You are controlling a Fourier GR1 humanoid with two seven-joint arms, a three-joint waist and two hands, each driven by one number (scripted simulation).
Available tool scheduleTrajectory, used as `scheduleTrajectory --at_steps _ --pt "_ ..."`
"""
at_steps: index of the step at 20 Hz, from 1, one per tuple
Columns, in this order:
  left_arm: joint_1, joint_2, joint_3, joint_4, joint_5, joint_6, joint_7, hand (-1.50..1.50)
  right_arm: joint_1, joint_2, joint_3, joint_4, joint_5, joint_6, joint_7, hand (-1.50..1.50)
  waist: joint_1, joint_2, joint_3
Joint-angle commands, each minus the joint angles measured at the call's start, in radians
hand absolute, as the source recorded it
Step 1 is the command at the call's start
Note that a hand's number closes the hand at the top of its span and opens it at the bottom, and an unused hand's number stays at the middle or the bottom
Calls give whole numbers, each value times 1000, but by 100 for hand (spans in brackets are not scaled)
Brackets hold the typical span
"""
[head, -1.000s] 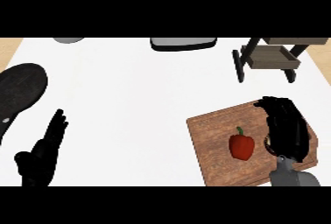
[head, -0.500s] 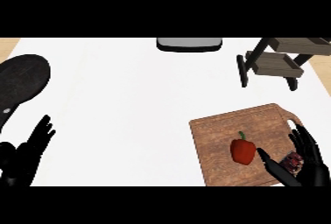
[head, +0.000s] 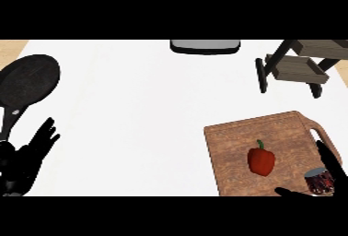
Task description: Pick the bell pepper from the cutting board and place it in the tiered basket
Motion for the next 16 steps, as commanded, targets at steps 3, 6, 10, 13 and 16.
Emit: scheduleTrajectory --at_steps 3,6,10,13,16 --pt "-57 -43 1 120 -28 -20 -24 0 -137 -75 72 -205 50 35 467 -150 1 6 18" --pt "-2 -23 15 15 -9 -28 23 0 -183 -87 70 -279 26 68 649 -150 7 2 20" --pt "-47 -33 64 132 -12 -85 -27 0 -237 -85 72 -266 -45 149 761 -150 0 3 20" --pt "-52 -15 84 108 -19 -96 0 0 -287 -121 63 -268 -48 198 888 -150 4 3 21" --pt "-4 -56 59 61 -66 -67 -1 0 -247 -154 3 -287 -69 247 915 -150 1 1 21"
